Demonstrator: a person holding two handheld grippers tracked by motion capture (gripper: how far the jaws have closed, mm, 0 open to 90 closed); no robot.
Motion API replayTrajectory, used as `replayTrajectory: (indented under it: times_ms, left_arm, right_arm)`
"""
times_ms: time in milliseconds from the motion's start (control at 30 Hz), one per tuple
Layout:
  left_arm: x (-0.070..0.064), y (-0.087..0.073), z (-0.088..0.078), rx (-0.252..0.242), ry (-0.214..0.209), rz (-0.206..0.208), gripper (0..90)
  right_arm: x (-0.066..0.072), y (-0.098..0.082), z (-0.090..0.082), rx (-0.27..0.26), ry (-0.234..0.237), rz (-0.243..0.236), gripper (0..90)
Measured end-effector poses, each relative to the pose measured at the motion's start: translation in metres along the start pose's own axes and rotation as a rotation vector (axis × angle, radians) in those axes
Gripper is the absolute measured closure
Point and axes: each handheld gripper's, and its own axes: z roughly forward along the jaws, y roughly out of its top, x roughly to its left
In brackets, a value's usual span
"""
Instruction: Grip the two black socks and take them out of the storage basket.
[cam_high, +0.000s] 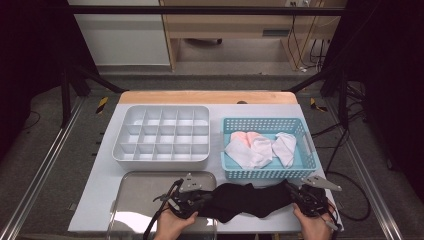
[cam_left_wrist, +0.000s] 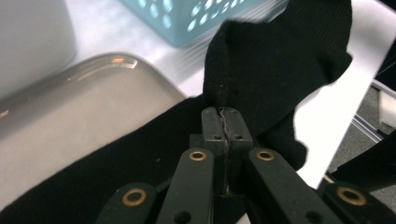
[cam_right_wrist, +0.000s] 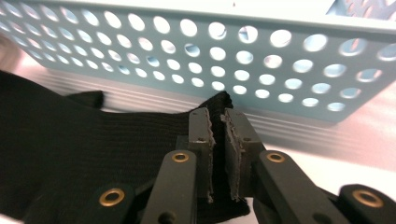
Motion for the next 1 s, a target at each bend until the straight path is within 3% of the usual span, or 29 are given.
replayTrajectory:
  times_ms: [133, 267, 367, 533, 600, 700, 767, 867, 1000]
  left_arm:
    - [0.000, -0.001, 0.008, 0.007, 0.011, 0.012, 84.4]
    - [-0.003, 0.005, 0.009, -0.038, 0.038, 0.034, 68.1]
    - [-0.004, 0.010, 0.015, -0.045, 0.058, 0.041, 64.2]
    - [-0.001, 0.012, 0.031, -0.001, 0.099, 0.033, 68.5]
    - [-0.001, 0.012, 0.033, -0.005, 0.094, 0.021, 72.6]
    - [-0.004, 0.014, 0.031, -0.006, 0.109, 0.034, 85.0]
    - [-0.005, 0.014, 0.029, -0.017, 0.098, 0.032, 86.8]
    - [-0.005, 0.014, 0.023, -0.030, 0.081, 0.029, 87.2]
    - [-0.002, 0.012, 0.000, -0.069, 0.032, 0.013, 87.0]
  right_arm:
    - [0.000, 0.000, 0.012, 0.004, 0.011, -0.032, 72.1]
    - [-0.001, 0.001, 0.004, -0.040, 0.025, -0.033, 64.8]
    - [-0.003, -0.002, 0.003, -0.016, 0.023, -0.026, 62.6]
    - [-0.003, -0.010, 0.015, 0.088, 0.026, -0.045, 62.8]
    - [-0.003, -0.010, 0.016, 0.089, 0.032, -0.040, 66.0]
    - [-0.001, -0.010, 0.014, 0.102, 0.033, -0.042, 78.4]
    - [0.000, -0.007, 0.012, 0.121, 0.046, -0.034, 81.2]
    - [0.002, -0.005, 0.006, 0.104, 0.046, -0.037, 81.7]
    - [0.008, 0.004, -0.012, 0.027, 0.054, -0.032, 81.5]
